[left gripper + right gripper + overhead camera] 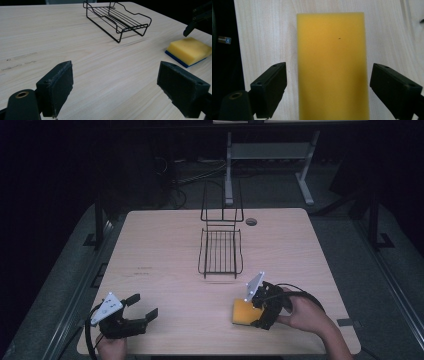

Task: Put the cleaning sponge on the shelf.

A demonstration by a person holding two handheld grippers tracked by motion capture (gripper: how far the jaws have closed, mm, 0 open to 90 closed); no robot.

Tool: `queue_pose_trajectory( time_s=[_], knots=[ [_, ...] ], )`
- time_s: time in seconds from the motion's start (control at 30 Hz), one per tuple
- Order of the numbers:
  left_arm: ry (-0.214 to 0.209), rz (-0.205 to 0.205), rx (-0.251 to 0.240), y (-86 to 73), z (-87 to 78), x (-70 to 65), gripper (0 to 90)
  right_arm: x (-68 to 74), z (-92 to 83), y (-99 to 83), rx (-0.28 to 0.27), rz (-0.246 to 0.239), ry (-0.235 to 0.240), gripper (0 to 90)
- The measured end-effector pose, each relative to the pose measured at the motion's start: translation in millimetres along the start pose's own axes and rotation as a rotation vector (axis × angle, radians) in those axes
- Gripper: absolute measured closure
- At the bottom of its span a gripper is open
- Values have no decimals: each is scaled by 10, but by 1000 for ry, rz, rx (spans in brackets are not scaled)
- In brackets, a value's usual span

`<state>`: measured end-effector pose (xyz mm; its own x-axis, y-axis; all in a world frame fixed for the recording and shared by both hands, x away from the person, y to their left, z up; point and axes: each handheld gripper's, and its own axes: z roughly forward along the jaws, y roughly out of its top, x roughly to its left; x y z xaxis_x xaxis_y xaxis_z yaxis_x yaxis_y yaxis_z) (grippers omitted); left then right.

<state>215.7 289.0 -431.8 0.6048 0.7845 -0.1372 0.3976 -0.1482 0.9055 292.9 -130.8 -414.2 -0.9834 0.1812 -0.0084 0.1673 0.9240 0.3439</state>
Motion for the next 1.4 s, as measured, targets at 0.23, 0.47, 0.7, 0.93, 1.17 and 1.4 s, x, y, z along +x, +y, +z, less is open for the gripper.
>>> queue_pose_trajectory(
  time_s=[0.23,0.47,0.7,0.93,1.17,1.4],
  knots=[
    [-1,0,2,-1,-2,3,128,-19,63,29,14,-2,-4,138],
    [-1,0,0,-1,-6,3,128,-45,130,36,22,1,12,137],
    [0,-1,0,-1,-10,8,128,-47,194,39,37,2,15,137],
    [0,-4,-3,-2,-11,8,128,-39,248,52,48,-12,14,137],
    [0,-5,-3,-2,-12,8,128,-34,281,32,44,-7,10,139],
    [1,-4,-4,-2,-15,10,128,-27,307,24,42,0,2,145]
  ],
)
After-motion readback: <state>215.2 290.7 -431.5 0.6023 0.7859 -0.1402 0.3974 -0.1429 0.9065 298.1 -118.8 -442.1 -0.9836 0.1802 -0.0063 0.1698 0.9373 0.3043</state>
